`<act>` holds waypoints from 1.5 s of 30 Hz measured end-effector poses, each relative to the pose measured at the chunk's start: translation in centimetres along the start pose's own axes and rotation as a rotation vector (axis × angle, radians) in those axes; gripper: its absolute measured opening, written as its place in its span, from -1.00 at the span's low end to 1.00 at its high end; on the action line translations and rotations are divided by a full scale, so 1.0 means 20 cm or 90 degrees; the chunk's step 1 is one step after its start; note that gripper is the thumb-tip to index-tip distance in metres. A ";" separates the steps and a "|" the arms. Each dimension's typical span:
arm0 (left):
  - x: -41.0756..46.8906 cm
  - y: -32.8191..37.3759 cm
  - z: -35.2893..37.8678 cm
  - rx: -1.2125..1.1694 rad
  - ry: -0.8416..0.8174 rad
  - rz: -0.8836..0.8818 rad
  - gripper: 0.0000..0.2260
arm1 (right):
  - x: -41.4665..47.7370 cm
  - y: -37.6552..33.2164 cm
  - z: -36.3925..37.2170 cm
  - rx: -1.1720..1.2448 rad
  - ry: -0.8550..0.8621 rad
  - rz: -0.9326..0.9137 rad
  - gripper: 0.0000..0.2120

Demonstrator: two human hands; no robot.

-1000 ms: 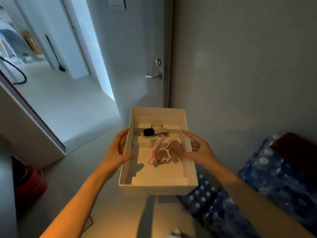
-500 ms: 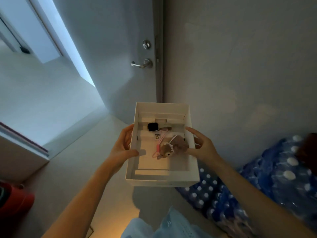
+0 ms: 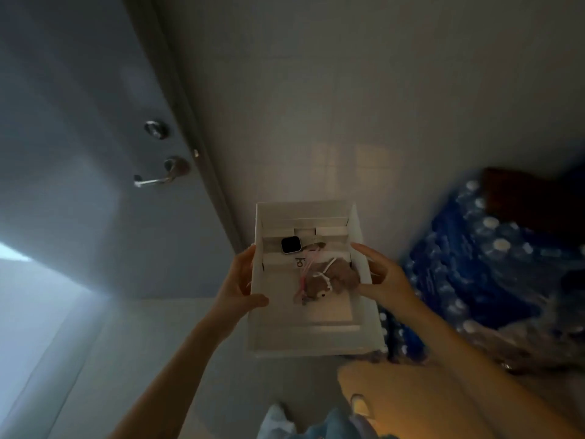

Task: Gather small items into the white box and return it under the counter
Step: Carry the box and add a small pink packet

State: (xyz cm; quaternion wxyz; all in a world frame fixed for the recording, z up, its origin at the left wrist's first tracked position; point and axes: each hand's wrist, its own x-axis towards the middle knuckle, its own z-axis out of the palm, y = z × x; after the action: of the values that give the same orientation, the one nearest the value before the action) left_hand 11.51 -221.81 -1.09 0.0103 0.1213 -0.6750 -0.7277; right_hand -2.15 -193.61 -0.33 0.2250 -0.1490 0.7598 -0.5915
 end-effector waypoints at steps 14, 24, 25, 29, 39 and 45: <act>0.12 -0.32 -0.19 -0.027 -0.110 -0.067 -0.19 | -0.18 0.25 0.28 0.042 0.122 0.103 -0.30; 0.08 -1.15 -0.43 -0.060 0.068 -0.098 -0.22 | 0.20 0.98 0.63 0.026 -0.003 0.137 -0.35; 0.08 -1.25 -0.45 -0.062 0.084 -0.100 -0.21 | 0.24 1.08 0.68 0.021 -0.014 0.134 -0.35; 0.14 -1.69 -0.60 -0.074 0.128 -0.099 -0.20 | 0.43 1.54 0.89 0.024 -0.057 0.138 -0.35; 0.31 -2.84 -0.95 -0.095 0.226 -0.089 -0.19 | 0.79 2.61 1.46 0.034 -0.089 0.088 -0.32; 0.35 -3.41 -1.04 -0.127 0.265 -0.096 -0.20 | 0.89 3.07 1.66 0.014 -0.110 0.052 -0.29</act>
State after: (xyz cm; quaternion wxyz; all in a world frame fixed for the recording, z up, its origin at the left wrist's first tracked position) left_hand 18.75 -237.46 -70.62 0.1068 0.3170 -0.5723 -0.7487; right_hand 2.27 -214.25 -69.28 0.3154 -0.1655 0.7366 -0.5750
